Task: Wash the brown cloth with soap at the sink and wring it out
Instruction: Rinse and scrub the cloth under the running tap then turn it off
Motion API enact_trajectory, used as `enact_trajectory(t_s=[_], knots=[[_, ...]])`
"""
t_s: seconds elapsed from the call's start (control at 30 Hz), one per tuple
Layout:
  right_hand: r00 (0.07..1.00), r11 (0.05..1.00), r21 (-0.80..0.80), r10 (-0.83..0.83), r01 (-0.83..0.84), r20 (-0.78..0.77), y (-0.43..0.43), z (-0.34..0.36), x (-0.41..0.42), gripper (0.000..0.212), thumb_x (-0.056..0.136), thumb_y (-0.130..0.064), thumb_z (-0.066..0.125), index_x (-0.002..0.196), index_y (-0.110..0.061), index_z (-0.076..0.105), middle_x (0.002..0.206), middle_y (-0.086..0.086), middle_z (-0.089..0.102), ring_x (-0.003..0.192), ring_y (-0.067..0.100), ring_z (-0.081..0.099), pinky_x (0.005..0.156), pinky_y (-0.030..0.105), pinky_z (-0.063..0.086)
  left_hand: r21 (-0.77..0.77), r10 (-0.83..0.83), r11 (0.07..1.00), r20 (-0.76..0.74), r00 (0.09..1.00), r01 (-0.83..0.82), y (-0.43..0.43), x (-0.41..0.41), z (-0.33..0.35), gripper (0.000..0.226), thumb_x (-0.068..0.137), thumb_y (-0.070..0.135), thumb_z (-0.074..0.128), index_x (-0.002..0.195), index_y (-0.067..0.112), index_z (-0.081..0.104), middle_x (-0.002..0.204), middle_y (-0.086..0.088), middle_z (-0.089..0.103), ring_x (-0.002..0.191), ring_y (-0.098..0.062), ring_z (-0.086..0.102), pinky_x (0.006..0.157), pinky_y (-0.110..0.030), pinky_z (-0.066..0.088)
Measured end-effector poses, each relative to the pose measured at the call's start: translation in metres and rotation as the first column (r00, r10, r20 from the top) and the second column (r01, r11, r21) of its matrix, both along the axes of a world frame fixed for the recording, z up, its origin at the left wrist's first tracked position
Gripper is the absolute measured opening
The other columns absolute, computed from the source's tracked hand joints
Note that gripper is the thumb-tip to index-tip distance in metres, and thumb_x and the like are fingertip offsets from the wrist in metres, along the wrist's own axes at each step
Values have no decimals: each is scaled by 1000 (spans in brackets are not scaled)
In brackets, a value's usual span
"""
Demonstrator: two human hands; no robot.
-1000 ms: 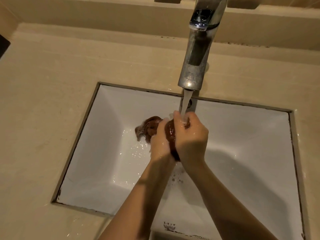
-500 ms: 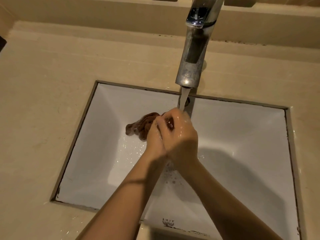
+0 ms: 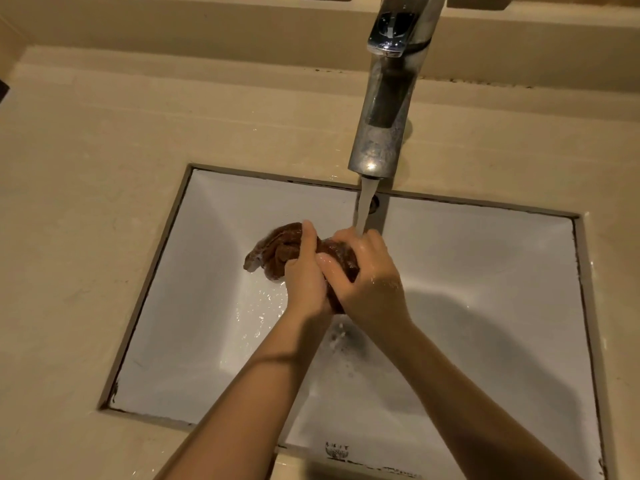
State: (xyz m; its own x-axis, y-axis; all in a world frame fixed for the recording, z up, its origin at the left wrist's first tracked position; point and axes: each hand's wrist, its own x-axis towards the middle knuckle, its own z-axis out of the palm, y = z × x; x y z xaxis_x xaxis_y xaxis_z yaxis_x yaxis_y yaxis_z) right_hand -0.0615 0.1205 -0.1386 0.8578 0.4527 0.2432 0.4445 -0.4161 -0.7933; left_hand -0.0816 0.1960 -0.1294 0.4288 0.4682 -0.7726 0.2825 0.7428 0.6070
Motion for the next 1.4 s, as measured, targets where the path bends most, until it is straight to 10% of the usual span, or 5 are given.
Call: enact_trajectory(t_s=[0.5, 0.67, 1.1, 1.23, 1.4], knots=[[610, 929, -143, -334, 341, -719, 16, -11, 33, 35, 97, -21, 42, 63, -22, 52, 71, 2, 58, 72, 19, 58, 79, 39, 51, 328, -196, 924, -31, 980, 196, -9, 4, 11, 29, 89, 29, 60, 106, 5, 65, 97, -13, 71, 92, -25, 69, 90, -43, 54], [488, 947, -219, -310, 235, -816, 9, -4, 44, 26, 97, -22, 43, 100, -6, 63, 98, 14, 65, 99, 31, 60, 88, 37, 47, 337, -320, 893, 11, 947, 297, -6, 3, 15, 28, 90, 28, 60, 107, 5, 65, 98, -15, 70, 94, -26, 69, 87, -41, 56], [235, 985, 50, 89, -164, -968, -10, 17, 55, 76, 70, -73, 55, 118, -14, 58, 111, 4, 67, 106, 19, 63, 94, 36, 51, 274, -934, 309, -95, 345, 911, 38, -32, 30, 45, 62, 24, 65, 105, 10, 64, 111, -14, 66, 106, -24, 62, 95, -32, 49], [153, 972, 227, 216, 58, -964, -3, 22, 54, 39, 82, -20, 69, 114, 0, 60, 117, 19, 65, 107, 28, 64, 99, 41, 48, 233, -943, 329, 39, 330, 915, 51, -38, 24, 53, 56, 21, 69, 105, 4, 65, 109, -19, 68, 104, -30, 64, 96, -39, 50], [591, 972, 234, 197, -14, -782, -9, 41, 58, 29, 88, -10, 56, 110, -28, 56, 113, -3, 61, 107, 13, 57, 92, 29, 47, -67, -665, 694, 322, 673, 717, 52, -36, 16, 39, 66, 16, 72, 104, 8, 66, 93, -11, 71, 81, -21, 69, 75, -31, 57]])
